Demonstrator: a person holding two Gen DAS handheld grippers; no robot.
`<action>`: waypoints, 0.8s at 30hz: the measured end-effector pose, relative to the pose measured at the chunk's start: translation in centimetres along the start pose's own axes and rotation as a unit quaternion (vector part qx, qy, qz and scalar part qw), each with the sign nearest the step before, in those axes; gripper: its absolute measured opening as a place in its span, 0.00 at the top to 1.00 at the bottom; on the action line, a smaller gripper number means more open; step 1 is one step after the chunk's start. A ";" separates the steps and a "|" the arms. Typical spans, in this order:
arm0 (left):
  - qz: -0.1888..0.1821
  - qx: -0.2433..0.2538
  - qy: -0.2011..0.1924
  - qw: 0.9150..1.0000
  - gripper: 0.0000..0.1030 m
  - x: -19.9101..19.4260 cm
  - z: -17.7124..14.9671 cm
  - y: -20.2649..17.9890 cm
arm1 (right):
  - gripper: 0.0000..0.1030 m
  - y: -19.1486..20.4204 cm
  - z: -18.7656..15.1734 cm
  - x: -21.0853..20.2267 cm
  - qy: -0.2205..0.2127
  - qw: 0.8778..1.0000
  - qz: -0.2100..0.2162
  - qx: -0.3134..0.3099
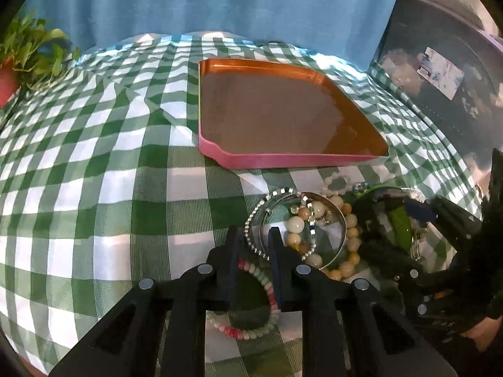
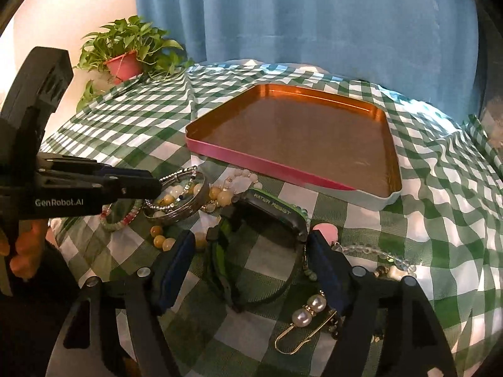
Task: Organize jewelry
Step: 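Lower the right tool onto the black watch and close around its band, then carry the black watch into the tray with the right tool while the left tool grips a chain bracelet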
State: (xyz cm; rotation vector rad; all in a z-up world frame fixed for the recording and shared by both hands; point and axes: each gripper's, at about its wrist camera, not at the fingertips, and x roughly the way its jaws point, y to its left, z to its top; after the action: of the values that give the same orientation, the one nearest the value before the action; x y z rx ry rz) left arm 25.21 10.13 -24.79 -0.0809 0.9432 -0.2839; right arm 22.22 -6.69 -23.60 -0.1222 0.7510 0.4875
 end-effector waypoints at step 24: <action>-0.039 -0.040 -0.060 0.997 0.98 -3.9 1.7 -0.4 | 0.58 -2.0 0.9 -2.5 -0.031 0.998 -0.005 0.045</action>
State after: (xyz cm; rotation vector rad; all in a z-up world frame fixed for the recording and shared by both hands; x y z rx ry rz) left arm 24.38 10.77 -20.66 -0.2074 0.8338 -0.3107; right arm 22.16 -9.13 -21.36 -0.0265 0.7102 0.4445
